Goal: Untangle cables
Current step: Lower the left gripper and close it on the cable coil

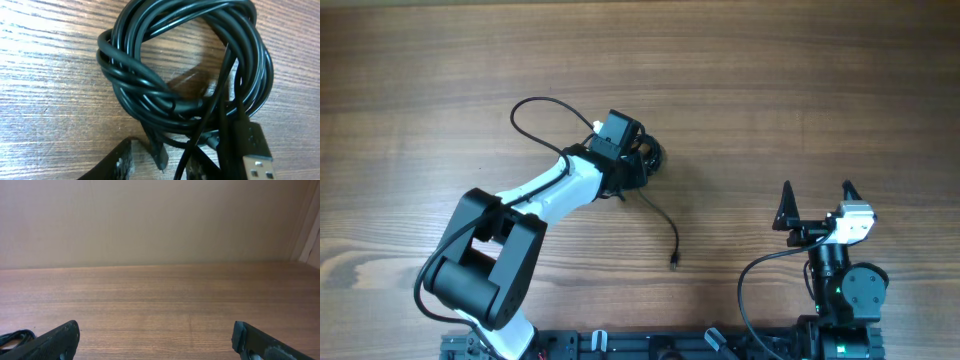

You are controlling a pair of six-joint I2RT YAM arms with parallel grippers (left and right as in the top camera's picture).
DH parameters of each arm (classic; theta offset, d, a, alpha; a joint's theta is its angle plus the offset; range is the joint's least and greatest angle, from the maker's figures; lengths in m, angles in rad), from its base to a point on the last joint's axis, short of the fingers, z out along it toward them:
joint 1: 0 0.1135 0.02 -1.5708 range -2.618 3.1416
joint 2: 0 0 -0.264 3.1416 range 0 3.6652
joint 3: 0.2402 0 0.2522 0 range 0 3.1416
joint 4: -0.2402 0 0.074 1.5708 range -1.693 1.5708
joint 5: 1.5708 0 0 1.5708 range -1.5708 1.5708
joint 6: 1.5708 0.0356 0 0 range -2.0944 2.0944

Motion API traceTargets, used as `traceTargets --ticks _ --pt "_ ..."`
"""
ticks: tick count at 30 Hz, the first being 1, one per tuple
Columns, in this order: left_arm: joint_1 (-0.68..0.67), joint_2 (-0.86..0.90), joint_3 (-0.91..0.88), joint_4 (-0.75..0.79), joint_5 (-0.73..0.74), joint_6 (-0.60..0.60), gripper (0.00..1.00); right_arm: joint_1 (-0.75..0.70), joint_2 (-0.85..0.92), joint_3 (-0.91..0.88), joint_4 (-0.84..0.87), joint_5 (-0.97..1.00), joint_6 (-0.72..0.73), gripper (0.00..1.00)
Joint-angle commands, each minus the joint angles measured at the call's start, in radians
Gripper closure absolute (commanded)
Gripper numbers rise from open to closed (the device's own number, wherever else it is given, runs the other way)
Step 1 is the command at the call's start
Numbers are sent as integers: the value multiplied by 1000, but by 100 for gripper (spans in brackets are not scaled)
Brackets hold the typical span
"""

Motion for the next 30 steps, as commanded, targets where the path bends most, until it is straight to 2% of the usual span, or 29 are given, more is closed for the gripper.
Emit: traceTargets --ticks 1,30 --pt "-2 25 11 14 -25 -24 67 5 -13 -3 3 -2 -9 0" --pt "10 25 10 -15 -24 -75 67 5 -13 -3 3 -2 -9 0"
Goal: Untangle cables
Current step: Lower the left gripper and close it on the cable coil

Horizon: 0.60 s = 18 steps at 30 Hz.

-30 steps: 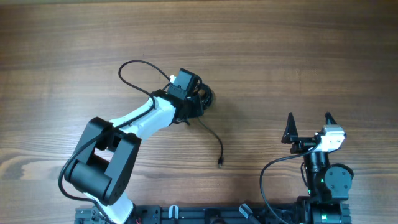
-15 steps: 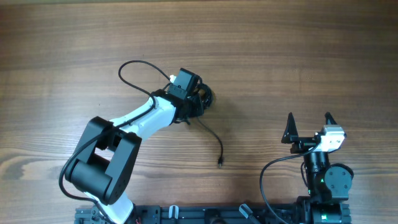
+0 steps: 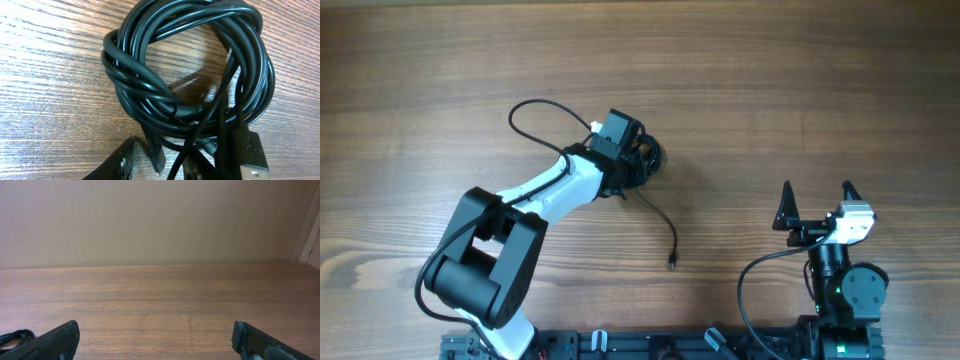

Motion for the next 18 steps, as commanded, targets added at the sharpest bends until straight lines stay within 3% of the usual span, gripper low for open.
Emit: traceTargets --ticks 1,7,10,14,18 --pt "9 21 4 -11 -25 -16 68 5 -13 -3 3 -2 -9 0" --pt "8 21 4 2 -24 -17 70 5 -13 -3 3 -2 -9 0" --pt "8 21 4 7 -29 -17 77 5 -13 -3 3 -2 -9 0" --pt "8 21 4 23 -69 -17 96 5 -13 -3 3 -2 -9 0" --pt "10 -9 23 -25 -69 -17 96 5 -13 -3 3 -2 -9 0"
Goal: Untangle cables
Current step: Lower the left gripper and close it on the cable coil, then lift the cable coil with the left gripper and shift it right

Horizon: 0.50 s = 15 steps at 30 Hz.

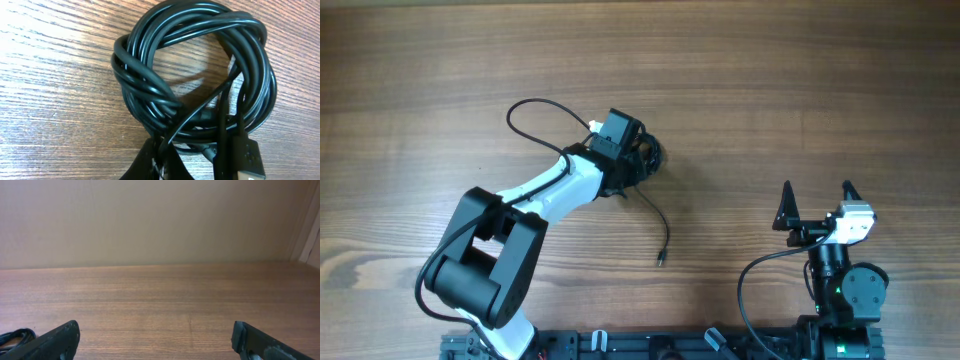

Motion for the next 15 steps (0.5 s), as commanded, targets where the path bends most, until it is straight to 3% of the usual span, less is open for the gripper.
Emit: traceTargets --ticks 1,6,11,12,13,15 --pt "10 -29 36 -72 -39 1 96 5 -13 -3 3 -2 -9 0" --pt "1 -174 126 -254 -3 -12 96 5 -13 -3 3 -2 -9 0" --pt "-66 -250 127 -416 34 -146 96 5 -13 -3 3 -2 -9 0" --pt "-79 -249 127 -417 19 -146 91 5 -13 -3 3 -2 -9 0" --pt "-89 -248 127 -413 -2 -150 78 5 -13 -3 3 -2 -9 0" --pt "-105 -246 127 -389 -33 -156 34 5 -13 -3 3 -2 -9 0"
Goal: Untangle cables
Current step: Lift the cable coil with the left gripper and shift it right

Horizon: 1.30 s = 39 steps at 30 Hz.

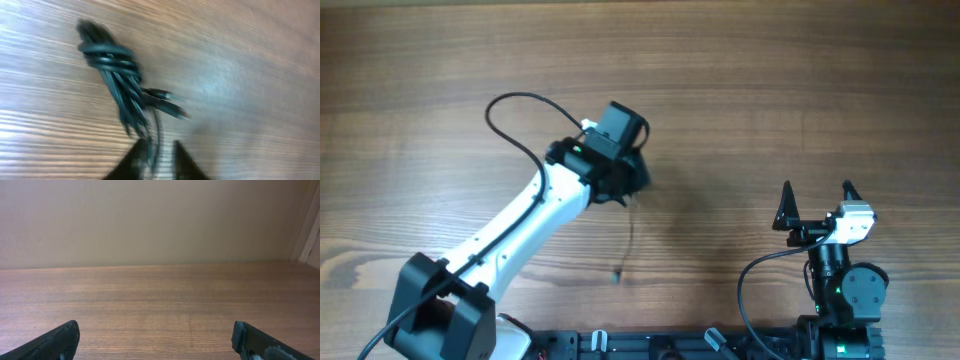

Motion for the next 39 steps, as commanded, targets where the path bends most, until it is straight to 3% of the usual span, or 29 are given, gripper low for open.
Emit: traceTargets --ticks 1,3,4,9,13,16,23,28,30,35,37,39 --pt "-35 8 7 31 -45 -56 20 5 -13 -3 3 -2 -9 0" --pt "-34 8 7 50 -47 -52 0 5 -13 -3 3 -2 -9 0" --pt "-31 8 7 58 -48 -33 0 5 -13 -3 3 -2 -9 0" --pt "23 8 9 82 -126 280 0 5 -13 -3 3 -2 -9 0" --pt "93 8 9 82 -191 576 0 5 -13 -3 3 -2 -9 0" --pt "135 13 2 82 -181 669 0 5 -13 -3 3 -2 -9 0" --pt "175 98 -18 158 190 912 2 5 -13 -3 3 -2 -9 0" --pt "162 182 -18 202 303 931 4 5 -13 -3 3 -2 -9 0" --pt "154 217 -18 203 294 890 14 5 -13 -3 2 -2 -9 0" --pt "150 286 -18 202 266 616 61 5 -13 -3 3 -2 -9 0" --pt "150 288 -18 207 264 563 78 5 -13 -3 3 -2 -9 0" --pt "151 284 -17 221 246 555 88 5 -13 -3 3 -2 -9 0"
